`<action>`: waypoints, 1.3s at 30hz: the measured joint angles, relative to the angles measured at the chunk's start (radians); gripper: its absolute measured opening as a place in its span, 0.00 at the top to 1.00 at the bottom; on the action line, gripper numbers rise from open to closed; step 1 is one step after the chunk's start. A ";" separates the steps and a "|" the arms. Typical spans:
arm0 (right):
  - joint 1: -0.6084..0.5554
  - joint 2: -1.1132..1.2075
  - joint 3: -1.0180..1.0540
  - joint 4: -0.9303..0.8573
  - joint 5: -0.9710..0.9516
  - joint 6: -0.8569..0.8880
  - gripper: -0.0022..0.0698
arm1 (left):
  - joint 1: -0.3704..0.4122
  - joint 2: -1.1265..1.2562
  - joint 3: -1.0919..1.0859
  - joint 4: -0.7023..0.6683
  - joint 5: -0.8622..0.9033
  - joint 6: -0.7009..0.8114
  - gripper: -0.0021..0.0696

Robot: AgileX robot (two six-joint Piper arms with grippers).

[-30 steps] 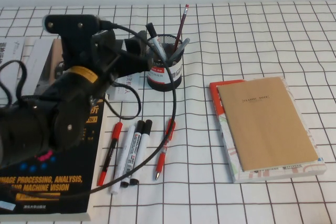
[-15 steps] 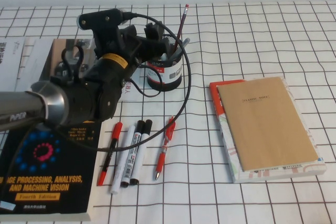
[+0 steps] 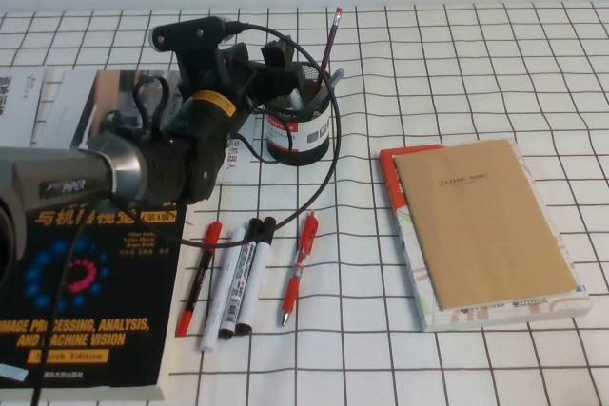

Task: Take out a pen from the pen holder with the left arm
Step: 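Take a marker out of the pen holder and lay it on the table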

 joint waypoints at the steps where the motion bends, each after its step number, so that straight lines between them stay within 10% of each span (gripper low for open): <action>1: 0.000 0.000 0.000 0.000 0.000 0.000 0.99 | 0.003 0.008 -0.012 0.000 0.000 -0.007 0.31; 13: 0.000 0.000 0.000 0.000 0.000 0.000 0.99 | 0.004 0.090 -0.092 0.061 -0.001 -0.112 0.34; 24: 0.000 0.000 0.000 0.000 0.000 0.000 0.99 | 0.014 0.092 -0.092 0.074 0.004 -0.119 0.80; 39: 0.000 0.000 0.000 0.000 0.000 0.000 0.99 | 0.022 0.031 -0.092 0.170 -0.002 -0.119 0.85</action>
